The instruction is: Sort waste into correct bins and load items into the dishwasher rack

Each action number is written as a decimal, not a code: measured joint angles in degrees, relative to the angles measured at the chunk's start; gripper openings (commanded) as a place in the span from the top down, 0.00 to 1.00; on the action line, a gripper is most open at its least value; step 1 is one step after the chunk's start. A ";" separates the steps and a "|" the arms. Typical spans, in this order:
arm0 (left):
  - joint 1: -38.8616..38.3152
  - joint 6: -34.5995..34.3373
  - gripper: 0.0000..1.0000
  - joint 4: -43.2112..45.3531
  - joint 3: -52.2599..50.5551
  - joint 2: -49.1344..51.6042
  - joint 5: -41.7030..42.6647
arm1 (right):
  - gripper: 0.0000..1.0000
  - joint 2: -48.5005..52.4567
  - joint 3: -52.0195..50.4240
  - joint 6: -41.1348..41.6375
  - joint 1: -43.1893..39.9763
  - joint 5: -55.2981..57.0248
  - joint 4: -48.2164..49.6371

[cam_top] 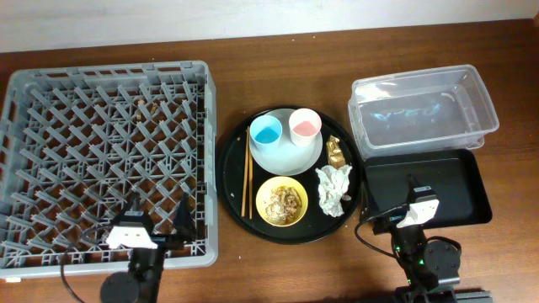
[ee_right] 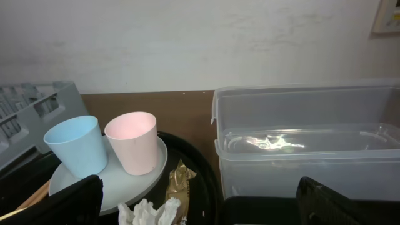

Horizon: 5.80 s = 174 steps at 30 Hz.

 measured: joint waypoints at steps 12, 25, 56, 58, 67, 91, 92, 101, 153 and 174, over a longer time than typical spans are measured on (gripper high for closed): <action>-0.07 8.24 0.00 -45.88 57.86 50.90 10.38 | 0.01 0.00 0.00 0.00 0.00 0.15 -0.07; -29.03 1.53 0.66 -52.17 65.11 75.76 7.63 | 0.01 0.00 -0.02 0.00 0.00 0.15 -0.07; -43.89 -4.72 0.22 -42.23 65.13 86.62 -6.01 | 0.01 0.00 0.00 -0.02 0.00 0.15 -0.07; -43.98 -5.16 0.21 -39.87 65.16 86.66 -9.94 | 0.01 0.00 0.00 0.02 0.00 0.15 -0.07; -43.98 -5.16 0.21 -39.17 65.16 86.66 -13.31 | 0.01 0.00 0.00 -0.02 0.00 0.15 -0.07; -35.28 14.05 0.61 -12.74 65.57 105.42 -13.25 | 0.01 0.04 0.00 -0.02 0.00 0.15 -0.07; -35.28 14.05 0.66 -13.62 65.57 105.46 -13.27 | 0.01 0.04 0.00 -0.02 0.00 0.15 -0.07; -35.30 14.91 0.99 -17.73 65.55 102.31 -14.14 | 0.01 0.07 0.00 -0.04 0.00 0.15 -0.07; -1.44 3.58 1.00 -40.76 70.44 73.66 80.00 | 0.18 74.18 65.94 -5.92 12.85 -73.42 -15.21; -3.98 2.51 0.41 -39.71 70.47 73.66 80.17 | 0.53 74.66 65.92 -0.74 22.05 -62.82 -3.74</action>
